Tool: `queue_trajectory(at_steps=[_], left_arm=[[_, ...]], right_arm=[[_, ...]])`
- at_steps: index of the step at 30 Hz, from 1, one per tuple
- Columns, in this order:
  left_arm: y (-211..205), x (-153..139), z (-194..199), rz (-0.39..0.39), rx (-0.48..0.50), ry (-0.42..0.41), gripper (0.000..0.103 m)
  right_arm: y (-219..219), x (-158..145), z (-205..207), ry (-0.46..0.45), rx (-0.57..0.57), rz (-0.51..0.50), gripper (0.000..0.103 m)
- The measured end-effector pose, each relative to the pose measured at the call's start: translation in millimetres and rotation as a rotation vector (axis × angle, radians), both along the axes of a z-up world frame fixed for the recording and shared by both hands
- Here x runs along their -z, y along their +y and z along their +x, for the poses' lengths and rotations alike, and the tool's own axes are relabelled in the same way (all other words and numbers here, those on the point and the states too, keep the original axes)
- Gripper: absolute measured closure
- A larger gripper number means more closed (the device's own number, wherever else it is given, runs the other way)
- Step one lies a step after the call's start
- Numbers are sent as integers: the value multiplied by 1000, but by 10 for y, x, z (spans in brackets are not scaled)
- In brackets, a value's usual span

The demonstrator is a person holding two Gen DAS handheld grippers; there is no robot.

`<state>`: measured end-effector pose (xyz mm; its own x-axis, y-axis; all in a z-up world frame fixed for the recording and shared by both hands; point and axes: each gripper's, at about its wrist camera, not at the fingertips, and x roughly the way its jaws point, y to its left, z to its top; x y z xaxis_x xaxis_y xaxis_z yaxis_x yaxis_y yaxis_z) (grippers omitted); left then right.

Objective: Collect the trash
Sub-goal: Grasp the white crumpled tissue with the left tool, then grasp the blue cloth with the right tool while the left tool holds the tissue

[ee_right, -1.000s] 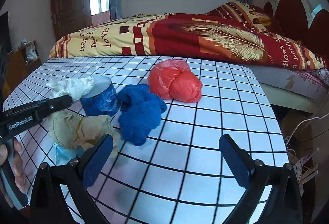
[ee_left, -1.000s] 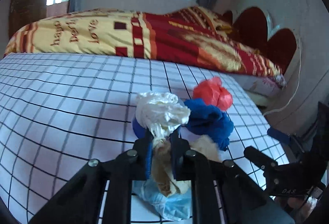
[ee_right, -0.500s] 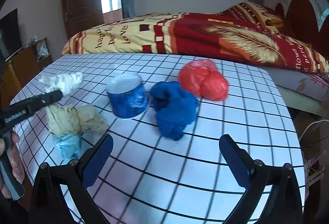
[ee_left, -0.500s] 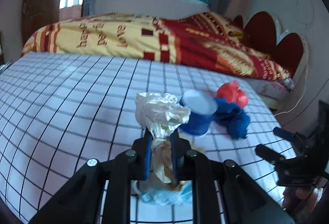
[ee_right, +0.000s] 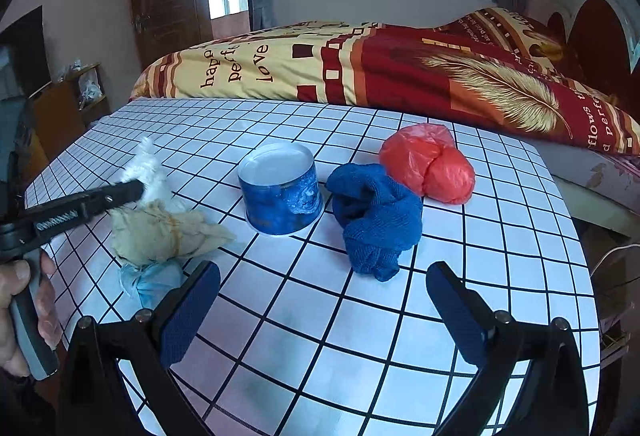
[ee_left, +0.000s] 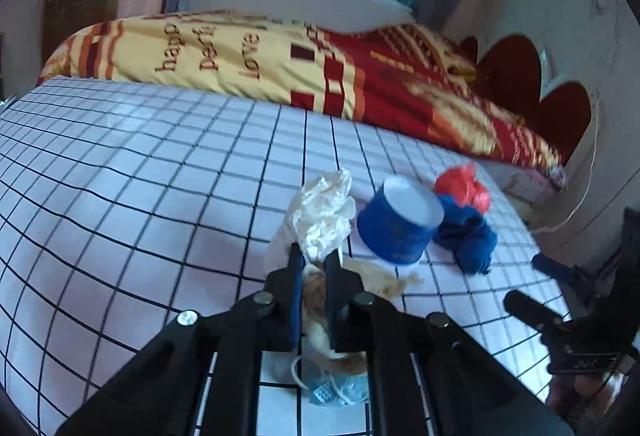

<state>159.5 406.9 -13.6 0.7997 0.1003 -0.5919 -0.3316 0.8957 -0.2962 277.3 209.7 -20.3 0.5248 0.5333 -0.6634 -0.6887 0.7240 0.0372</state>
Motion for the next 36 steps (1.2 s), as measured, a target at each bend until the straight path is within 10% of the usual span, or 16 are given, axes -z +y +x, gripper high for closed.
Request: queue_trajectory(at_steps=[8, 13, 18, 20, 27, 36], left_arm=[[209, 50, -56, 19, -70, 49, 90], [269, 154, -28, -5, -73, 70, 43], [379, 231, 46, -10, -81, 91, 47], [453, 265, 42, -38, -68, 80, 79], [575, 89, -180, -15, -147, -26, 79], [198, 25, -187, 115, -130, 39, 79]], right_arm=[[42, 20, 1, 6, -2, -9, 0], [42, 56, 5, 10, 1, -12, 0], [35, 108, 81, 14, 14, -22, 0], [31, 123, 158, 20, 24, -24, 0], [69, 168, 571, 88, 71, -16, 2], [91, 374, 825, 205, 65, -33, 63]])
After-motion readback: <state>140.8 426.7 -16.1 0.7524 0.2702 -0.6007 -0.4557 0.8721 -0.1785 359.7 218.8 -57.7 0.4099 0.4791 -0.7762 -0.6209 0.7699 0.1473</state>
